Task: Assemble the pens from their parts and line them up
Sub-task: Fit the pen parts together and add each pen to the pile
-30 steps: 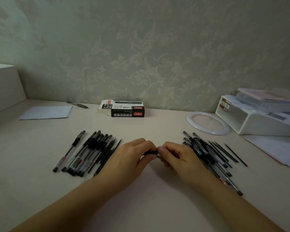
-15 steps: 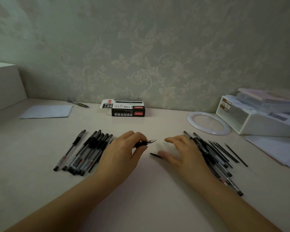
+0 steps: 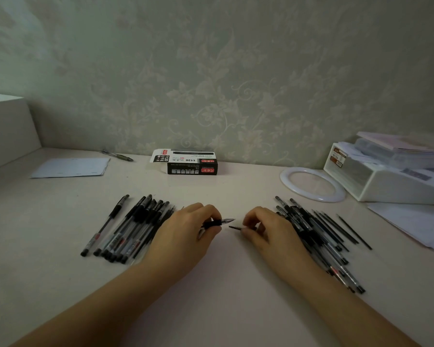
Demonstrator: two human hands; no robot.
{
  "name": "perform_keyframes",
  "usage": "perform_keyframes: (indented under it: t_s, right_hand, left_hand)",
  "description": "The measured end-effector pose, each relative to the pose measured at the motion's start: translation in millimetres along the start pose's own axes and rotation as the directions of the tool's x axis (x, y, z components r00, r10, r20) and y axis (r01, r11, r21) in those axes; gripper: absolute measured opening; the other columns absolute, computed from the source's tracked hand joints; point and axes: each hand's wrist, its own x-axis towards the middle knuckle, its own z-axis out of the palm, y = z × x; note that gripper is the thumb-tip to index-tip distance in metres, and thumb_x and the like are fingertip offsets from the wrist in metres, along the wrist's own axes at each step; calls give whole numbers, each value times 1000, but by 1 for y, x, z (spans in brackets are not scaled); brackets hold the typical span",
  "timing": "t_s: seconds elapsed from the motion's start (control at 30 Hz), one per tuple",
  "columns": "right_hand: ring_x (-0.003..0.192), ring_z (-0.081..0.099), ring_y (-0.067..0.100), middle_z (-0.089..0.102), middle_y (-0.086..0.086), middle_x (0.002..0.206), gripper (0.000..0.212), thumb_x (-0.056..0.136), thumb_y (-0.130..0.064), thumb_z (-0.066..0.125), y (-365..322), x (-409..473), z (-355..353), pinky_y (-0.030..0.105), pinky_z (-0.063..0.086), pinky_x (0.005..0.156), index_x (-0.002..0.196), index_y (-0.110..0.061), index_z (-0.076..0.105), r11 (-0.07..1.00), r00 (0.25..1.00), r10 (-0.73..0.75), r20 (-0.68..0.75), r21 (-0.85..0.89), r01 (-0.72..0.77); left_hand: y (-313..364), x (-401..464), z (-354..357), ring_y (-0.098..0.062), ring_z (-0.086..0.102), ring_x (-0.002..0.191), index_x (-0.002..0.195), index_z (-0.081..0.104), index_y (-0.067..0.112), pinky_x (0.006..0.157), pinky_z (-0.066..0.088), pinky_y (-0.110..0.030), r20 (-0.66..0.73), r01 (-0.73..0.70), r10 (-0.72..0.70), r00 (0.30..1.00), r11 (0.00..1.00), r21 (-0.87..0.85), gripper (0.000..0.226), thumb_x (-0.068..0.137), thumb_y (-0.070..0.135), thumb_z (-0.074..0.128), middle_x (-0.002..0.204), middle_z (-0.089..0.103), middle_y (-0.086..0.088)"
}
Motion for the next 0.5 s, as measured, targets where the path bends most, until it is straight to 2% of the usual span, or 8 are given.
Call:
perform_keyframes:
  t_s: [0.07, 0.13, 0.37, 0.5]
  right_hand:
    - [73, 55, 5, 63, -13, 86, 6, 91, -21, 66, -2, -1, -3, 15, 45, 68, 93, -26, 62, 995, 1000, 4, -13, 96, -3]
    - [77, 57, 5, 64, -14, 85, 10, 89, -18, 68, -4, -1, -6, 15, 45, 67, 91, -28, 64, 989, 1000, -16, -9, 150, 17]
    - [83, 61, 8, 67, -12, 86, 11, 88, -15, 70, -8, -2, -7, 22, 49, 70, 93, -24, 69, 973, 998, -60, -11, 224, 61]
    - [82, 61, 8, 67, -13, 85, 11, 87, -15, 72, -8, -2, -8, 19, 48, 70, 92, -25, 70, 969, 999, -47, -27, 242, 52]
  left_hand:
    - [-1, 0, -1, -2, 48, 67, 92, 62, 30, 63, 48, -31, 0, 5, -5, 1000, 1000, 0, 4, 88, 30, 63, 82, 58, 14]
    - [-1, 0, -1, -4, 50, 70, 92, 63, 31, 64, 49, -32, 4, 6, -6, 1000, 1000, -1, 4, 88, 30, 64, 82, 58, 13]
    - [-1, 2, -3, -5, 51, 69, 94, 64, 31, 65, 50, -34, 43, -23, 24, 999, 999, -28, 5, 89, 29, 63, 82, 57, 13]
    - [-1, 2, -4, -5, 52, 71, 94, 64, 32, 65, 50, -34, 51, -27, 29, 998, 999, -36, 6, 89, 30, 63, 83, 58, 13]
